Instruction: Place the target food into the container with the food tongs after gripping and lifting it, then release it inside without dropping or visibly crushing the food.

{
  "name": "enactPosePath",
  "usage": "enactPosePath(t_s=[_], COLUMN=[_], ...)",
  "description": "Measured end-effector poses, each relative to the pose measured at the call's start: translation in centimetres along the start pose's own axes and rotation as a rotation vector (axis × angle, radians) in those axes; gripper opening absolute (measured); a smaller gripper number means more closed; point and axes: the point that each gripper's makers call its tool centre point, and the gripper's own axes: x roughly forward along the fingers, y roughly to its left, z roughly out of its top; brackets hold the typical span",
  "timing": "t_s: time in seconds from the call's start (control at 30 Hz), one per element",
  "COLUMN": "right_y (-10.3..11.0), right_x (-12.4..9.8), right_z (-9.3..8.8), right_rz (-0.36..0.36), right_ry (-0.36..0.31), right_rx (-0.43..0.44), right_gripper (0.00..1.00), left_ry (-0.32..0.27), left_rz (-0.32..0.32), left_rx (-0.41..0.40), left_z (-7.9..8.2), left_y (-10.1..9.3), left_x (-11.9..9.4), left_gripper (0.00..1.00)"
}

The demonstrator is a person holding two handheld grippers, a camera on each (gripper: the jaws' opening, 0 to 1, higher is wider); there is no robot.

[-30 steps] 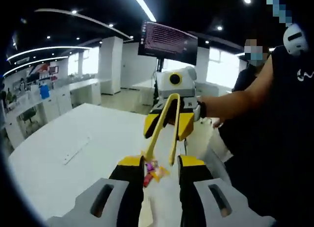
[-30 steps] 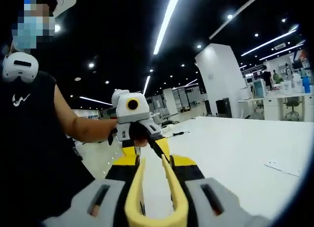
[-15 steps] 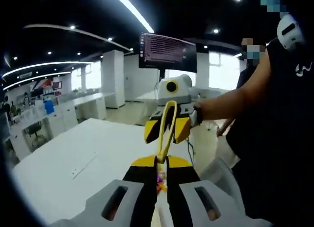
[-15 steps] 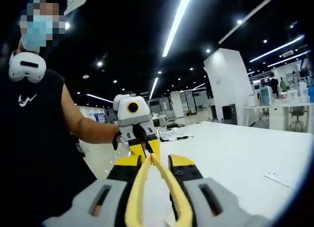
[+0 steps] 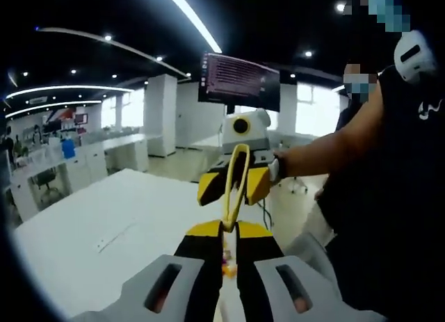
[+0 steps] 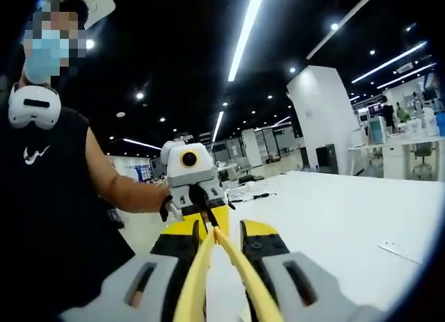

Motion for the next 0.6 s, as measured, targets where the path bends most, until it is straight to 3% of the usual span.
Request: enactPosePath(t_s=[0.07, 0.1, 0.13, 0.2, 0.33, 0.47, 0.6], right_y=[-0.2, -0.2, -0.2, -0.4, -0.3, -0.3, 0.1], right_x=[-0.1, -0.3, -0.2, -0.2, 0.0, -0.1, 0.0], right_z=[-0.2, -0.8, -0.7, -0.6, -0.1, 0.6, 0.6], right_rz=[-0.005, -0.008, -0.003, -0.012, -0.014, -0.009, 0.005], right_ry=[0.016, 0.045, 0.045, 0.030, 0.007, -0.028, -0.029], right_rx=[0.002, 0.059, 0.058, 0.041, 0.022, 0.028, 0.011], right_gripper=[0.23, 0.23, 0.24, 0.29, 0.20, 0.26, 0.23], left_ry=[-0.057, -0.087, -0.101, -0.099, -0.092, -0.098, -0.086], left_rz=[0.028, 0.031, 0.024, 0.026, 0.005, -0.028, -0.037], left_rx=[-0.020, -0.030, -0.050, -0.047, -0.047, -0.057, -0.067], left_z=[0.8, 1.2, 1.5, 1.5, 1.4, 1.5, 1.2], left_y=[0.4, 0.4, 0.5, 0.5, 0.3, -0.4, -0.5], left_x=[-0.2, -0.4, -0.6, -0.7, -0.6, -0.6, -0.7], left_gripper=[0.00, 0.00, 0.00, 0.00, 0.00, 0.00, 0.00])
